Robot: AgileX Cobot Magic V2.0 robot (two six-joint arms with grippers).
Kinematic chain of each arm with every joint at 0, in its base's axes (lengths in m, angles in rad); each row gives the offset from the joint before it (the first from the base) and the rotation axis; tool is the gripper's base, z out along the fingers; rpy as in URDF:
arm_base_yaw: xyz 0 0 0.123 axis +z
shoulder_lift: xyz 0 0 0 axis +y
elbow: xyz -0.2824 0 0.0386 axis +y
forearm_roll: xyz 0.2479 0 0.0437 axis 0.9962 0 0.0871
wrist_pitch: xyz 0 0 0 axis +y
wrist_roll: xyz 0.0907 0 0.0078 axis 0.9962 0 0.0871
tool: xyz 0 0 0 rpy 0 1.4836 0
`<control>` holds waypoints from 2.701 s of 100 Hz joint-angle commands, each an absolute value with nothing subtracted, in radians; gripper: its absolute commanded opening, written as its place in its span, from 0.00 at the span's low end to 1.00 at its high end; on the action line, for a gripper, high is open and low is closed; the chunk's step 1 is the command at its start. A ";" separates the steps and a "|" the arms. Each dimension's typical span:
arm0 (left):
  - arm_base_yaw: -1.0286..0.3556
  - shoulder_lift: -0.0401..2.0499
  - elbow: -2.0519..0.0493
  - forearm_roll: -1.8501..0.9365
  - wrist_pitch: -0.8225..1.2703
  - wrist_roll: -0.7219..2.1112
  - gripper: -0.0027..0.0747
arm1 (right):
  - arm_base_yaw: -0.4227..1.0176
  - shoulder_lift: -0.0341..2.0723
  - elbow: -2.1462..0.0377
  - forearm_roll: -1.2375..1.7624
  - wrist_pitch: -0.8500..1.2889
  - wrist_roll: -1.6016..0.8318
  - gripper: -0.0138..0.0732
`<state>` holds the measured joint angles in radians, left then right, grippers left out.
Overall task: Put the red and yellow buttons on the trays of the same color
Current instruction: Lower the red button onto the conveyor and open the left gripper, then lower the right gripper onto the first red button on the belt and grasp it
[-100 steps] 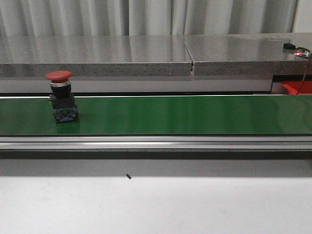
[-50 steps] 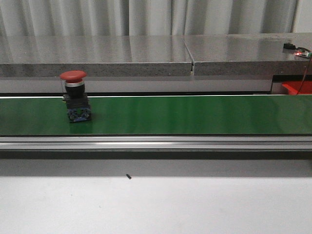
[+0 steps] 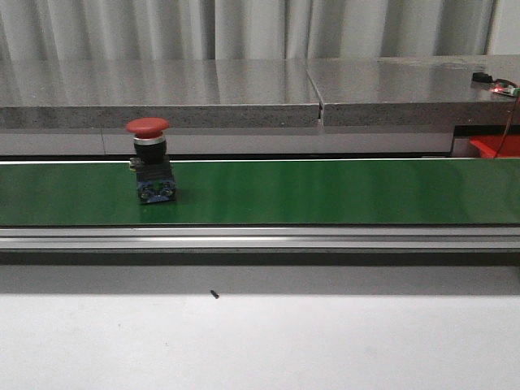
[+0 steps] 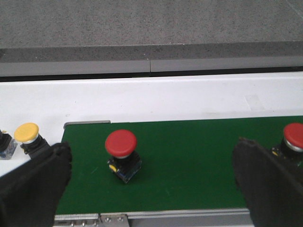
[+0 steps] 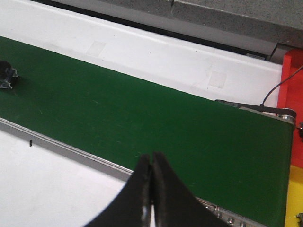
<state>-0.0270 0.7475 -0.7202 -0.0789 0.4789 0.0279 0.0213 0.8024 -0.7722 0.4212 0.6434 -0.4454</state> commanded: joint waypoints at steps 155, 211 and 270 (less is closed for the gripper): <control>-0.037 0.256 -0.432 -0.125 0.409 0.000 0.01 | 0.023 0.846 -0.841 0.599 0.665 -0.453 0.86; -0.037 0.256 -0.432 -0.125 0.409 0.000 0.01 | 0.202 1.316 -1.126 0.499 0.749 -0.478 0.86; -0.037 0.256 -0.432 -0.125 0.409 0.000 0.01 | 0.373 1.625 -1.352 0.435 0.739 -0.478 0.86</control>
<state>-0.0270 0.2472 -0.4067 -0.1126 0.4903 0.0094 0.3635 1.6386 -1.2959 0.4361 0.7705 -0.4715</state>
